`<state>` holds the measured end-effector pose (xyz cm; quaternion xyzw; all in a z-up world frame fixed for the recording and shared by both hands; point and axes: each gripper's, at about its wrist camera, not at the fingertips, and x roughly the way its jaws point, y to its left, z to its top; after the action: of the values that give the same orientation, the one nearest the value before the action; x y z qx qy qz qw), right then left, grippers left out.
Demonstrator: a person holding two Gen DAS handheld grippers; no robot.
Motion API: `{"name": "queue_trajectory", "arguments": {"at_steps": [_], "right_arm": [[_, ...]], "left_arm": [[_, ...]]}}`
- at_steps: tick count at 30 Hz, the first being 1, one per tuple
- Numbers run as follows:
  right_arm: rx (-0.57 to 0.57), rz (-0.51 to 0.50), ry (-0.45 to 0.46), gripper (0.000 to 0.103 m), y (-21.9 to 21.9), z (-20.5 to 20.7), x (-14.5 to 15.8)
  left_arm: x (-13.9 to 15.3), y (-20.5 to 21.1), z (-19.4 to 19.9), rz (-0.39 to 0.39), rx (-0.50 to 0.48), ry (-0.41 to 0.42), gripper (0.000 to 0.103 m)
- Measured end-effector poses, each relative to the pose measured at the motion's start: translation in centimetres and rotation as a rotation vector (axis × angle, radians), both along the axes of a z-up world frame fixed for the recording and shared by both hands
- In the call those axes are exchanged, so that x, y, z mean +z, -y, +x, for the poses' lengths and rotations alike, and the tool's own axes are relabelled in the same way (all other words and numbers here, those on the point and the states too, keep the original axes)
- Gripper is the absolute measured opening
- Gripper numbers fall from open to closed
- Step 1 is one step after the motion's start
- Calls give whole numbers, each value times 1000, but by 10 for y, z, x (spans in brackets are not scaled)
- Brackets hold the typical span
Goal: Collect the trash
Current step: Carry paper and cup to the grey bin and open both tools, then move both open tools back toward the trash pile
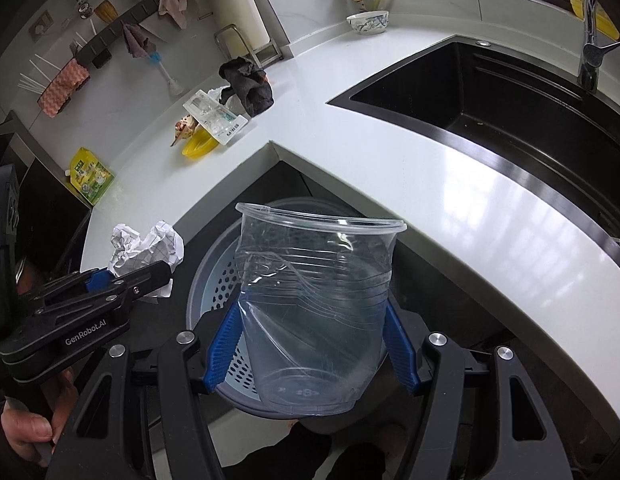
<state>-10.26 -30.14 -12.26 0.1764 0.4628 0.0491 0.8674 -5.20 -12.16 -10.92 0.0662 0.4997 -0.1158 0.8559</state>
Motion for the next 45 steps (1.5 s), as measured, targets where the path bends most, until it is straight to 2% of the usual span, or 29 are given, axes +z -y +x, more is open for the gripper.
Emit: {"name": "queue_trajectory", "arguments": {"at_steps": [7, 14, 20, 22, 24, 36, 45], "right_arm": [[43, -19, -78, 62, -12, 15, -34], [84, -9, -130, 62, -26, 34, -58], [103, -2, -143, 65, -32, 43, -64], [101, -12, -153, 73, -31, 43, -64], [95, -5, -169, 75, -29, 43, -65], [86, -12, -164, 75, -24, 32, -57], [106, -24, -160, 75, -16, 15, -38]], "left_arm": [[-37, -6, 1, -30, 7, -69, 37], [-52, -7, 9, -47, 29, -81, 42], [-48, -18, 8, -47, 72, -61, 61], [-45, -22, 8, -41, 87, -48, 64], [-42, -25, 7, -42, 95, -43, 67], [-28, -29, 1, -40, 114, -31, 68], [-3, -30, -4, -43, 133, -14, 69]]}}
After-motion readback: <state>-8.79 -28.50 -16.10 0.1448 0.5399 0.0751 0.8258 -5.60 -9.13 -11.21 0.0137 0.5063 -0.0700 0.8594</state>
